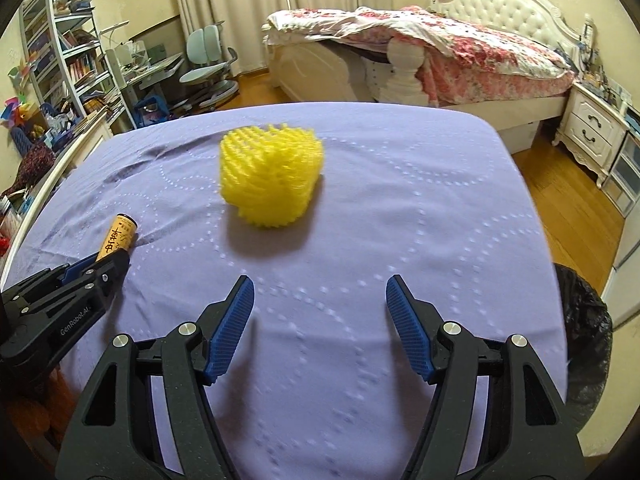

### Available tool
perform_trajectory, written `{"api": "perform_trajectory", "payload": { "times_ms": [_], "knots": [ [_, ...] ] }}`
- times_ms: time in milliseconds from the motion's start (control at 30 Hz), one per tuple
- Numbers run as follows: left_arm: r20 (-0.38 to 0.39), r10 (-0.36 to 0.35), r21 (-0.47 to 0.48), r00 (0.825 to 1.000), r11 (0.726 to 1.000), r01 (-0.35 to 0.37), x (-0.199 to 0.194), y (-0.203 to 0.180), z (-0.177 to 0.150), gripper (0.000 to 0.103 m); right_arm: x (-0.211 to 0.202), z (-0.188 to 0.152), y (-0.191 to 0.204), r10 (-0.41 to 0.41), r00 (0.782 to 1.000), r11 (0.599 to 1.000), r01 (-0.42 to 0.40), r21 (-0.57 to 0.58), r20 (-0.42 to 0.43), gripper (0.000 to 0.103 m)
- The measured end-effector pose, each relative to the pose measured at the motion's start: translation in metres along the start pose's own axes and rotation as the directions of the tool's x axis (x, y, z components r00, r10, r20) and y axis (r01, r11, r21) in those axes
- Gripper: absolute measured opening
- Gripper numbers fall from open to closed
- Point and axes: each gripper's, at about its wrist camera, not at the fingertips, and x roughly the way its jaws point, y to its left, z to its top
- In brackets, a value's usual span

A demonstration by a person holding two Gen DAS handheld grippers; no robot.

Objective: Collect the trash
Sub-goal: 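Grasp the yellow foam net with the right tool while the left tool holds the bottle, then carry the gold bottle and yellow foam net over the bin with both tools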

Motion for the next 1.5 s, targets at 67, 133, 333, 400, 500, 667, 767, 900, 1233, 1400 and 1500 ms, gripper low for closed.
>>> {"api": "perform_trajectory", "payload": {
  "times_ms": [67,133,333,400,500,667,767,900,1233,1400,1500],
  "knots": [
    [-0.001,0.008,-0.008,1.0,1.0,-0.008,0.002,0.008,0.002,0.027,0.005,0.006,0.006,0.008,1.0,1.0,-0.008,0.005,-0.007,0.067],
    [-0.004,0.01,-0.02,1.0,1.0,-0.01,0.006,0.015,0.006,0.027,0.012,0.012,0.015,0.011,1.0,1.0,-0.011,0.004,-0.007,0.068],
    [-0.003,0.013,-0.037,1.0,0.999,-0.013,0.012,0.024,0.011,0.027,0.031,0.025,0.034,0.007,1.0,1.0,-0.007,-0.001,-0.001,0.068],
    [-0.003,0.013,-0.037,1.0,0.999,-0.013,0.013,0.026,0.013,0.027,0.035,0.029,0.037,0.004,1.0,1.0,-0.004,-0.001,0.001,0.068],
    [-0.003,0.012,-0.038,1.0,0.999,-0.012,0.014,0.027,0.014,0.027,0.042,0.035,0.044,-0.003,1.0,1.0,0.003,0.002,-0.001,0.068],
    [-0.003,0.01,-0.039,1.0,0.999,-0.01,0.014,0.027,0.014,0.027,0.047,0.046,0.044,-0.005,1.0,1.0,0.005,0.01,-0.004,0.068],
    [-0.003,0.009,-0.039,1.0,0.999,-0.009,0.014,0.027,0.014,0.027,0.05,0.05,0.045,-0.011,1.0,1.0,0.011,0.009,-0.01,0.068],
    [-0.001,0.006,-0.038,1.0,0.999,-0.006,0.016,0.027,0.018,0.027,0.05,0.051,0.046,-0.012,1.0,1.0,0.012,0.004,-0.01,0.056],
    [0.007,-0.004,-0.032,1.0,0.999,0.004,0.009,0.021,0.013,0.027,0.036,0.041,0.038,0.001,1.0,1.0,-0.001,-0.013,-0.018,0.046],
    [0.011,-0.02,-0.02,1.0,1.0,0.02,-0.001,0.009,0.003,0.027,0.024,0.028,0.033,0.005,1.0,1.0,-0.005,-0.026,-0.021,0.046],
    [0.014,-0.033,-0.009,0.999,0.999,0.034,-0.008,-0.001,-0.005,0.027,0.014,0.016,0.028,0.008,1.0,1.0,-0.009,-0.03,-0.023,0.046]
  ]
}}
